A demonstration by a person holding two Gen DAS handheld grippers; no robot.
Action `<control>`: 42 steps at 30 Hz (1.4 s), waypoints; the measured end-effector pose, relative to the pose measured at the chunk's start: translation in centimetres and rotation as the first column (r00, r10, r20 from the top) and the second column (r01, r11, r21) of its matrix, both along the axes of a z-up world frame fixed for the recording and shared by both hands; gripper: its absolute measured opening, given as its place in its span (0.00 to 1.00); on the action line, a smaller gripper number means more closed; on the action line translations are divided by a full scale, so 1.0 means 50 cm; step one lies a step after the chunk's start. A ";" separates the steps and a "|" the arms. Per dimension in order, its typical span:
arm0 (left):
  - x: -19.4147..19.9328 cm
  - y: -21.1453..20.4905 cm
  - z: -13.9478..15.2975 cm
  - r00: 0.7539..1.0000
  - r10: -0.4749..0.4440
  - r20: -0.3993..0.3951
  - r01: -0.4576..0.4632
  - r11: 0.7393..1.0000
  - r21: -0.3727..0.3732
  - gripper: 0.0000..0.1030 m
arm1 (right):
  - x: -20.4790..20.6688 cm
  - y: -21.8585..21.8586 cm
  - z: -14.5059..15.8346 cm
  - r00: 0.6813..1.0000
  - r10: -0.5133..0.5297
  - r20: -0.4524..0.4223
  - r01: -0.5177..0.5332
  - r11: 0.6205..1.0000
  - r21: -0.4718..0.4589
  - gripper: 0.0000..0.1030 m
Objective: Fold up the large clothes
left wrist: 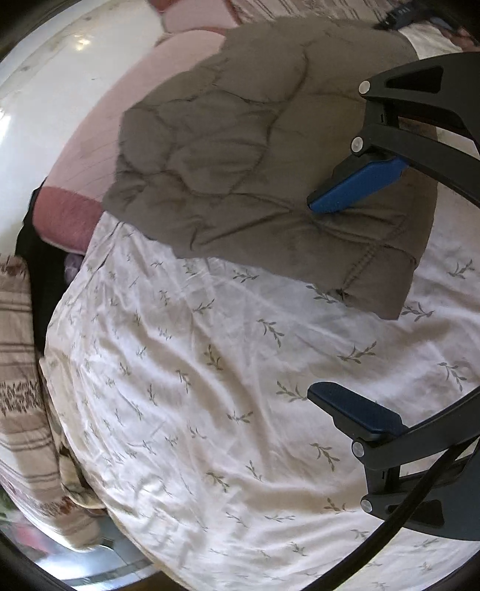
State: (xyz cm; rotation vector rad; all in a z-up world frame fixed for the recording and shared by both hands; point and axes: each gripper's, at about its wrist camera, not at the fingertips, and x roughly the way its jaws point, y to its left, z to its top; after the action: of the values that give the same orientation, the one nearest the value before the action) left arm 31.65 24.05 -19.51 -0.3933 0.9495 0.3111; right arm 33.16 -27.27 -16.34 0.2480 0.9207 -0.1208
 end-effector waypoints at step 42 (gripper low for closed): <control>0.022 -0.012 -0.075 0.987 0.116 0.115 -0.052 0.892 -0.449 1.00 | 0.015 -0.136 -0.150 0.973 -0.224 -0.060 0.207 0.724 0.657 0.94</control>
State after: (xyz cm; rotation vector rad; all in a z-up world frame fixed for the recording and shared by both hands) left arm 32.74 23.46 -23.28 -0.8695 0.8634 0.1381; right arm 33.93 -34.07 -23.86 1.0276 0.8807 0.0014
